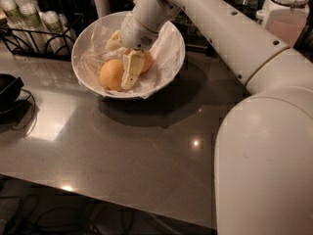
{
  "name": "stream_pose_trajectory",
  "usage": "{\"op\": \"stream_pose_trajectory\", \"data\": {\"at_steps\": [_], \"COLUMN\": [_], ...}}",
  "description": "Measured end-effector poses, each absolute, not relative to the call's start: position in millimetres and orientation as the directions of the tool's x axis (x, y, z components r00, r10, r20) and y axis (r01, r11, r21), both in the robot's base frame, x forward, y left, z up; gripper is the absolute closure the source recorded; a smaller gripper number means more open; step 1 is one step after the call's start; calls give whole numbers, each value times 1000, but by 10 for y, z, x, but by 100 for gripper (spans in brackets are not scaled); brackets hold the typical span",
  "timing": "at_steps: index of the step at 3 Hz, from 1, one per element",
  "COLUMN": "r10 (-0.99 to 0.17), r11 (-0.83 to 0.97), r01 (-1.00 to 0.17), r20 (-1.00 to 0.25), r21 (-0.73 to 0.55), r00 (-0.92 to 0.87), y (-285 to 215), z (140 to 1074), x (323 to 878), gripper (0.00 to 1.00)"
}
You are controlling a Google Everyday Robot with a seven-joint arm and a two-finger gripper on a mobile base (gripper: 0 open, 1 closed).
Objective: Pick orange from white bowl
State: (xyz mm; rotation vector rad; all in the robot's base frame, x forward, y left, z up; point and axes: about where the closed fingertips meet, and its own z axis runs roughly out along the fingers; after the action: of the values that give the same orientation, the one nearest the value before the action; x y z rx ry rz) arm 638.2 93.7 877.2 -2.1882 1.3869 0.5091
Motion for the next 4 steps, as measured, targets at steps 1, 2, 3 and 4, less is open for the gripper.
{"op": "stream_pose_trajectory", "data": {"at_steps": [1,2,3,4], "r10": [-727,-729,-729,-728], "r11": [-362,-366,-370,-375], "r01": [-912,-914,-914,-914], "r20": [-555,-557,-559,-560], "r21": [-193,-173,-164,-158], "r00": [406,397,396,395], "y": [950,979,1003,1031], "z": [8693,8591,8571,8557], "x": [6387,6402,6408,6415], "gripper": [16,16,16,16]}}
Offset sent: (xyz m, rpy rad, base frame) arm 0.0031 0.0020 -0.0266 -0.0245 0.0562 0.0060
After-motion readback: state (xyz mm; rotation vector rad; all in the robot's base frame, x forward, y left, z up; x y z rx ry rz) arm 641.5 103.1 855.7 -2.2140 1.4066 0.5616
